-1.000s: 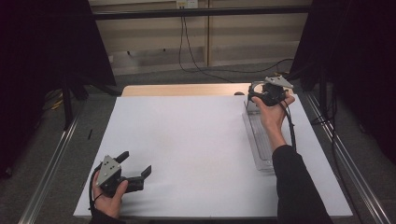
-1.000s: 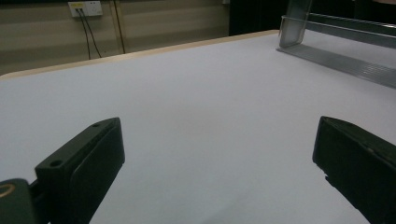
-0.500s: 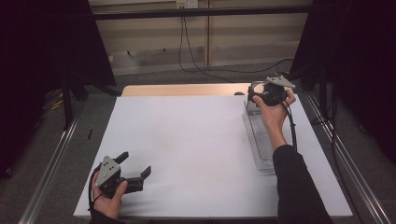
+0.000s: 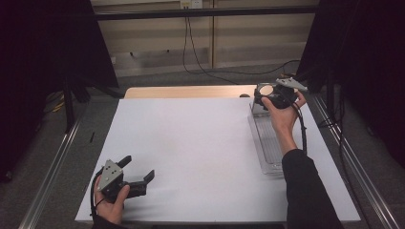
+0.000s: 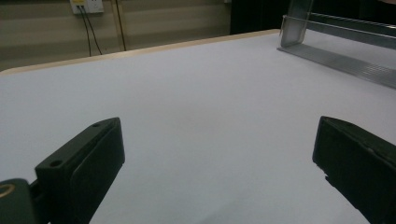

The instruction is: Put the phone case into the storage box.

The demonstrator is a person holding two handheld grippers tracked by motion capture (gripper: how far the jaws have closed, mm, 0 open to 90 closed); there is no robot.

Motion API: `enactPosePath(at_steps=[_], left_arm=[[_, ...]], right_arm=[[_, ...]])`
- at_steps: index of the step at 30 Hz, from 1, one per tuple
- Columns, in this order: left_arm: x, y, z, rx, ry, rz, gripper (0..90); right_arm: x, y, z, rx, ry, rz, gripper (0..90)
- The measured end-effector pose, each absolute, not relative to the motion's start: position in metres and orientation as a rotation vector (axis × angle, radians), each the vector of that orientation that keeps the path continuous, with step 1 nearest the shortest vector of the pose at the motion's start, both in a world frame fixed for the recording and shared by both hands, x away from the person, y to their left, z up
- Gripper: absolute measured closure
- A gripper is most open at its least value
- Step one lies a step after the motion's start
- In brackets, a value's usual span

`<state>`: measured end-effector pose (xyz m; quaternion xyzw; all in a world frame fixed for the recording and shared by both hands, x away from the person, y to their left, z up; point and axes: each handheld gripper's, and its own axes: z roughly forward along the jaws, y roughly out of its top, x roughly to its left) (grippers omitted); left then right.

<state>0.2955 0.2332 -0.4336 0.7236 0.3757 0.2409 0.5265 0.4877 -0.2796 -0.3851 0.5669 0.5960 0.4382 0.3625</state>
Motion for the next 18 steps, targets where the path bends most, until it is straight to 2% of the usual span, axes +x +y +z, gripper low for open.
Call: enactPosePath(at_steps=[18], left_arm=[[0.295, 0.233, -0.431, 1.734, 0.886, 0.585, 2.4]], right_arm=[[0.464, -0.295, -0.390, 1.488, 1.538, 1.185, 0.5]])
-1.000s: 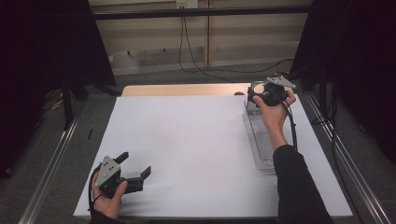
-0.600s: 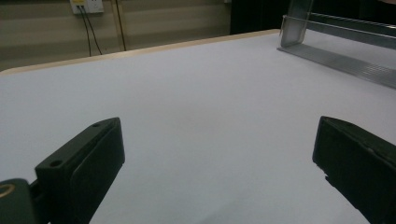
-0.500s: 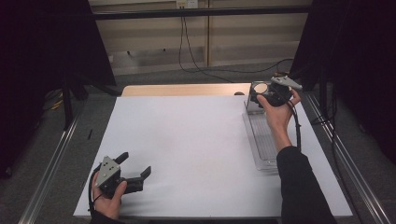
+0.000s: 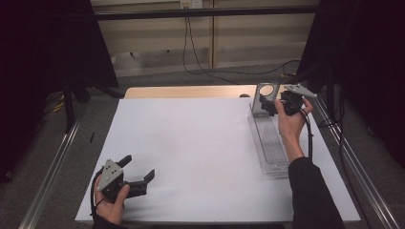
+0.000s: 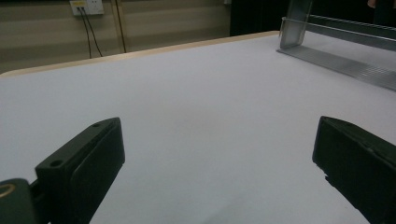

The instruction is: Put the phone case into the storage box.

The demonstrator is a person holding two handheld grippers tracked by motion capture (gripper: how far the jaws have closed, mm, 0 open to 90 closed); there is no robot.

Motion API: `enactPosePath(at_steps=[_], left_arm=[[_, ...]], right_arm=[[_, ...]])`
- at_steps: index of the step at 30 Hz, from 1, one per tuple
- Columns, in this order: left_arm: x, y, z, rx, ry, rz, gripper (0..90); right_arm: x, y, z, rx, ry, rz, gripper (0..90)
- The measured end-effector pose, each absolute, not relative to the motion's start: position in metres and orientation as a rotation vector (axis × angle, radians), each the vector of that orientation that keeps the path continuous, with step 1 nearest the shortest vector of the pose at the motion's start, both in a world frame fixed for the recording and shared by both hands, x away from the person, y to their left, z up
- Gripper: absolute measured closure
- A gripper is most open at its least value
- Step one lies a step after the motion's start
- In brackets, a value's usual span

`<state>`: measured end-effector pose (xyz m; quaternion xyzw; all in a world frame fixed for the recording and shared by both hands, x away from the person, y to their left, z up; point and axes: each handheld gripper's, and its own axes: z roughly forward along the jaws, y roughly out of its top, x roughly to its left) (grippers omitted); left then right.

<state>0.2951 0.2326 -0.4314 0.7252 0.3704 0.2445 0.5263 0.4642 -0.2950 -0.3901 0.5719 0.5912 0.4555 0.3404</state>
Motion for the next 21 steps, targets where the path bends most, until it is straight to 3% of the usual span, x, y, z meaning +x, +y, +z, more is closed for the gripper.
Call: enactPosePath(at_steps=[21], left_arm=[[0.292, 0.233, -0.429, 1.719, 0.880, 0.595, 2.3]], right_arm=[[0.436, -0.305, -0.387, 1.394, 1.589, 1.240, 0.7]])
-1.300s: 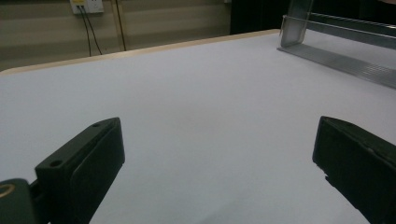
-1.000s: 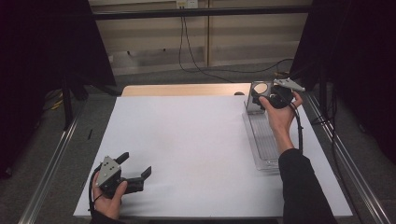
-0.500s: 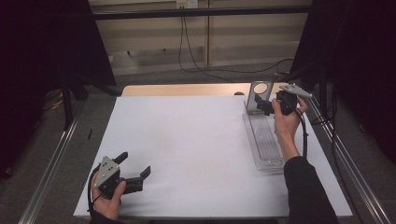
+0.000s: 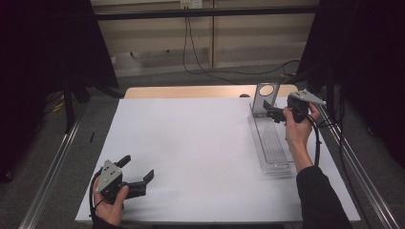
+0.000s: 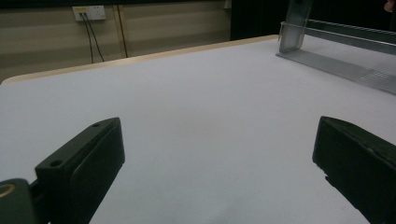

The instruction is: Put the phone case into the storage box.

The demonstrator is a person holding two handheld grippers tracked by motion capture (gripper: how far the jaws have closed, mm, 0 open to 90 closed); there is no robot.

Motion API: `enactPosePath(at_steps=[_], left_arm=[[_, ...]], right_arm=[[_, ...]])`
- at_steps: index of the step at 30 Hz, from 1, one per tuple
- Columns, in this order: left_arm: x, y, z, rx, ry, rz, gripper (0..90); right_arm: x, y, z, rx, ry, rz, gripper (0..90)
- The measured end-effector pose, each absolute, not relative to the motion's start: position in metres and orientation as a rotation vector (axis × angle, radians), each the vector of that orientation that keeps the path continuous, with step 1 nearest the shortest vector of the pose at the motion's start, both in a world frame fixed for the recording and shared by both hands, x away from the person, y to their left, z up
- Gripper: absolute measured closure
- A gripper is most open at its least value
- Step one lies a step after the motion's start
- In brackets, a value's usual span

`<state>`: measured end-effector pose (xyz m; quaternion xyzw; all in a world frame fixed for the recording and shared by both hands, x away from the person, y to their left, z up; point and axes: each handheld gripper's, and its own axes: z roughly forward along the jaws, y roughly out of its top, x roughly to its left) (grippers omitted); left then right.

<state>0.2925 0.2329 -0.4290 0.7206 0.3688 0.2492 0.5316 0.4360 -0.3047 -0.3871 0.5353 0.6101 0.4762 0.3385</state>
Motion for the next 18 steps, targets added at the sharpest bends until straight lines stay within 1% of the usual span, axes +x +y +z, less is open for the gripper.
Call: enactPosePath(at_steps=[18], left_arm=[[0.292, 0.234, -0.429, 1.722, 0.882, 0.602, 2.3]], right_arm=[[0.406, -0.316, -0.382, 1.318, 1.612, 1.291, 1.4]])
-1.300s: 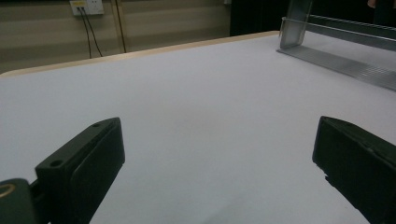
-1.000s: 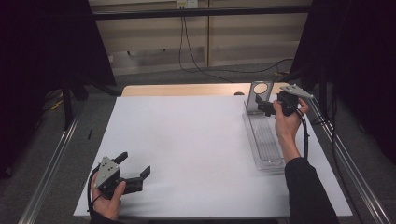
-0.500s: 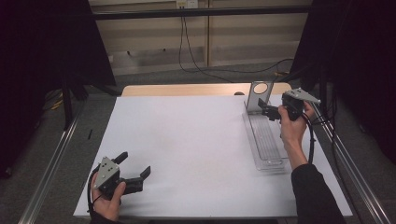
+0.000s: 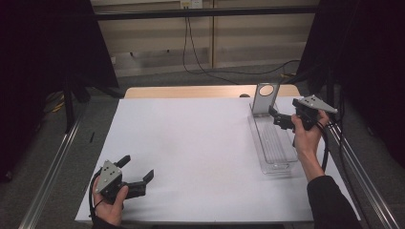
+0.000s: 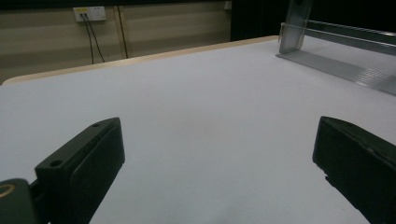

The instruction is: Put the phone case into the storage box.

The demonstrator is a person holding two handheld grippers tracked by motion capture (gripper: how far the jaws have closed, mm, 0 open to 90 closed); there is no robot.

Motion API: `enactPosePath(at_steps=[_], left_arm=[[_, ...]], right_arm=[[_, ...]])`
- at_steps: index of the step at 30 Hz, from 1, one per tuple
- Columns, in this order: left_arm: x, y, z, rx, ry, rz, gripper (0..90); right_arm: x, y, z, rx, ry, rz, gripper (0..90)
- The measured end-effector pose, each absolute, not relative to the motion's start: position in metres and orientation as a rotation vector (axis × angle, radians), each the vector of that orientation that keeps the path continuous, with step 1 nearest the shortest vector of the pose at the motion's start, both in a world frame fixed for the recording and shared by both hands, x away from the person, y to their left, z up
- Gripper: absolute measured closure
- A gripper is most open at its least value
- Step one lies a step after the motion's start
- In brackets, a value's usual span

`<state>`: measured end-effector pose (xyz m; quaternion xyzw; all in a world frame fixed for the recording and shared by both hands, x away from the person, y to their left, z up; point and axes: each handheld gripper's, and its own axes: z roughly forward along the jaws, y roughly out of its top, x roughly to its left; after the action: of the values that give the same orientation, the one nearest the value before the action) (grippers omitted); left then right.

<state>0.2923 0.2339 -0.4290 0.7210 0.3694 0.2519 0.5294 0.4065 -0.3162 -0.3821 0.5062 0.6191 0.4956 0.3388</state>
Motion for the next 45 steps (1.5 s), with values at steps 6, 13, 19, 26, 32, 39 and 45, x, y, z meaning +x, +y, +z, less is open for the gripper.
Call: enactPosePath(at_steps=[6, 13, 19, 26, 32, 39, 45], left_arm=[[0.293, 0.234, -0.429, 1.724, 0.877, 0.602, 2.3], [0.292, 0.234, -0.429, 1.723, 0.879, 0.602, 2.3], [0.292, 0.234, -0.429, 1.720, 0.880, 0.602, 2.3], [0.293, 0.232, -0.429, 1.713, 0.880, 0.604, 2.3], [0.292, 0.233, -0.429, 1.702, 0.891, 0.607, 2.3], [0.293, 0.233, -0.429, 1.703, 0.890, 0.599, 2.3], [0.291, 0.232, -0.428, 1.696, 0.889, 0.592, 2.3]], right_arm=[[0.396, -0.313, -0.379, 1.291, 1.619, 1.324, 1.1], [0.383, -0.303, -0.373, 1.273, 1.646, 1.337, 1.2], [0.370, -0.300, -0.374, 1.258, 1.664, 1.348, 1.4], [0.357, -0.303, -0.374, 1.239, 1.681, 1.353, 1.7], [0.342, -0.307, -0.375, 1.232, 1.651, 1.370, 1.7], [0.330, -0.313, -0.380, 1.253, 1.628, 1.380, 1.7], [0.319, -0.318, -0.389, 1.270, 1.621, 1.380, 1.7]])
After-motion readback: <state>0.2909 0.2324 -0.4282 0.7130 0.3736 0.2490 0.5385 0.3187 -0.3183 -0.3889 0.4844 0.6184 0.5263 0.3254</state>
